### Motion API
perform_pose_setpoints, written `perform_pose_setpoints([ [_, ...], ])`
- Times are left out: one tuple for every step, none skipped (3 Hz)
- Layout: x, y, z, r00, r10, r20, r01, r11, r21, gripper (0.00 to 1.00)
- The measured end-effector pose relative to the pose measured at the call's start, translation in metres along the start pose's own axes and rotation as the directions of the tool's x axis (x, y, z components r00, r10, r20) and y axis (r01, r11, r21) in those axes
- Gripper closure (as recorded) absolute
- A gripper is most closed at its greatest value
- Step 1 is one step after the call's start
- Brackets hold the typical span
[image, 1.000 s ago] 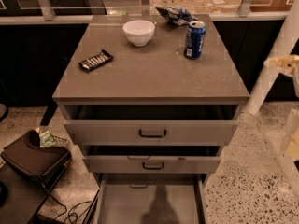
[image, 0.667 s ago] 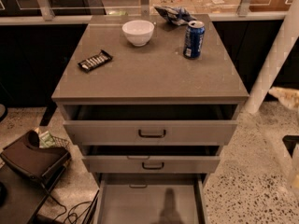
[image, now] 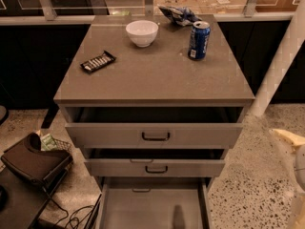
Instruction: Close bottom drawer
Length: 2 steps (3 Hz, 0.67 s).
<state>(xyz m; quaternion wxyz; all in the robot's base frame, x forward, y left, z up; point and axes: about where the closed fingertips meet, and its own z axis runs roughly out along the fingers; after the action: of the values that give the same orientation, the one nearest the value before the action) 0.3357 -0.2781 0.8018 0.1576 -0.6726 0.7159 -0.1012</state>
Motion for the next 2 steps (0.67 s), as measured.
perform_pose_setpoints([
  [0.0, 0.0, 0.0, 1.0, 0.0, 0.0, 0.0, 1.0, 0.0, 0.0],
  [0.001, 0.01, 0.023, 0.999, 0.009, -0.037, -0.008, 0.9998, 0.016, 0.0],
])
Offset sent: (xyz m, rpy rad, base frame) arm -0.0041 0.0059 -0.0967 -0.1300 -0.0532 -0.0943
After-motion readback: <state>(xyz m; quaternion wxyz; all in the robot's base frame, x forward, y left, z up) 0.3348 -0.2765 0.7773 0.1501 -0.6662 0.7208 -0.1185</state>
